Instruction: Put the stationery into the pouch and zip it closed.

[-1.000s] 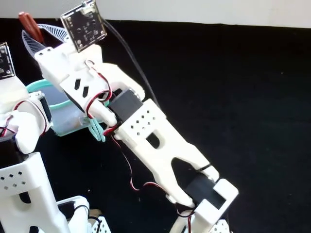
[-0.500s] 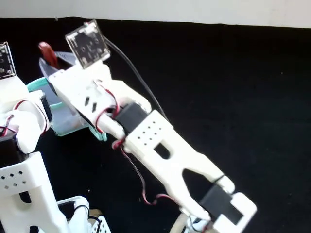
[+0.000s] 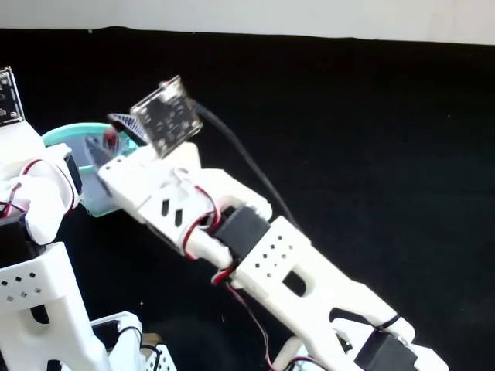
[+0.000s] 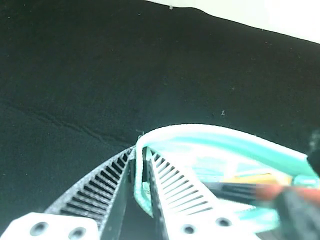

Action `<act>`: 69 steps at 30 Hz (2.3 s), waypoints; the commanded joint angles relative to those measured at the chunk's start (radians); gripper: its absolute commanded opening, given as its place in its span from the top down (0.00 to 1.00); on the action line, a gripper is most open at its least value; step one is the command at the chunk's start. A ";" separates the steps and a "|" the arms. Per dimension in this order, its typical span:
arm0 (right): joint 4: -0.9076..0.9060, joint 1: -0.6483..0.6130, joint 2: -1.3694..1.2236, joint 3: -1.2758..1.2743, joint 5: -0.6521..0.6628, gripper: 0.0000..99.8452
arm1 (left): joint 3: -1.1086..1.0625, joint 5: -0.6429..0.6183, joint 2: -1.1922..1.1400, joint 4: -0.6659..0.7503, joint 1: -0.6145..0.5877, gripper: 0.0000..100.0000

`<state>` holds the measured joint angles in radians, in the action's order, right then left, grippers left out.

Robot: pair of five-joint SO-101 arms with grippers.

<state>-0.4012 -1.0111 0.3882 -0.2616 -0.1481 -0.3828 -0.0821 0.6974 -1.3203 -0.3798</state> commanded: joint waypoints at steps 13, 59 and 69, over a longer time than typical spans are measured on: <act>-0.002 0.142 0.053 0.012 0.002 0.72 | -0.039 0.005 -0.031 0.002 -0.004 0.99; -0.734 0.394 0.232 -0.223 0.387 0.72 | 0.073 -0.005 -0.024 -0.002 0.288 0.99; -0.596 0.329 0.418 -0.378 0.400 0.72 | 0.051 -0.005 -0.031 0.000 0.288 0.99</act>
<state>-1.0226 -0.6429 0.7426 -0.6206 0.2294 -0.3138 -0.0806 0.6958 -1.3172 -0.1235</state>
